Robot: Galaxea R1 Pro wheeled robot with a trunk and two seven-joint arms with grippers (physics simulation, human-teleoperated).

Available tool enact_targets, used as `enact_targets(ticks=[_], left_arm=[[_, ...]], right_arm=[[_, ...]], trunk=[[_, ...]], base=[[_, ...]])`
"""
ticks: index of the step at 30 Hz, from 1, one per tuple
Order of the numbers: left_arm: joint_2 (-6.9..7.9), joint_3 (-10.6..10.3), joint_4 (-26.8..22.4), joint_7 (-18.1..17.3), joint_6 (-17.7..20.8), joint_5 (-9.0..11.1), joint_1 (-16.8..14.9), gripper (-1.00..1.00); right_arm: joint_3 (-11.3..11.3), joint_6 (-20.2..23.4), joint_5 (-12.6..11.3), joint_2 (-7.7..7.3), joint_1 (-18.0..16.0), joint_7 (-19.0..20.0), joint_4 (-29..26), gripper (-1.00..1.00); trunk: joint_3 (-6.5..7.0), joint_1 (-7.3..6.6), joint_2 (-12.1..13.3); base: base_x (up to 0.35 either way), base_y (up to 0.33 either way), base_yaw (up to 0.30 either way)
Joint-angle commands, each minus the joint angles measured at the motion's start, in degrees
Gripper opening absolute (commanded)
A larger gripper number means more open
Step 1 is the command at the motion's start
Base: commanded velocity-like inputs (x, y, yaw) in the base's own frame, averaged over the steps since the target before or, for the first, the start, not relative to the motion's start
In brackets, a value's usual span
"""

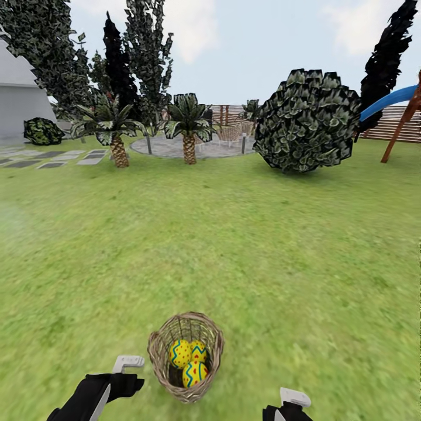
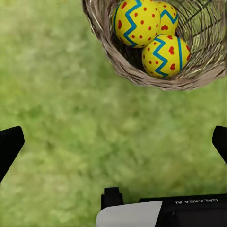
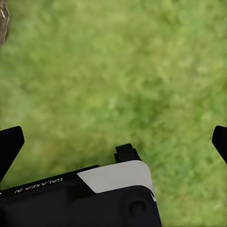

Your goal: Take the three Easter eggs out of the wicker basket on the lawn in the garden, then place them on the lawn next to a single tree (choose any tree) so that all three eggs are next to the same tree and none are left in the basket.

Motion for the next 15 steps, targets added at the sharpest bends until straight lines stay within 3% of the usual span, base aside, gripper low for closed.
enact_targets(ticks=[1, 10, 15], left_arm=[[-0.04, 0.25, -0.1, -0.52, 0.24, -0.6, -0.02, 1.0], [0.03, 0.25, -0.11, -0.52, 0.24, -0.6, -0.02, 1.0], [-0.02, 0.25, -0.1, -0.52, 0.24, -0.6, -0.02, 1.0]], right_arm=[[-0.14, 0.17, -0.51, 0.04, -0.02, -0.26, -0.13, 1.0], [-0.14, 0.17, -0.51, 0.04, -0.02, -0.26, -0.13, 1.0], [-0.1, 0.1, -0.49, 0.04, -0.02, -0.3, -0.13, 1.0]], trunk=[[-0.08, 0.02, -0.05], [-0.08, 0.02, -0.05], [-0.08, 0.02, -0.05]], base=[[0.112, 0.006, -0.103], [0.18, 0.002, -0.139], [0.238, 0.113, -0.196]])
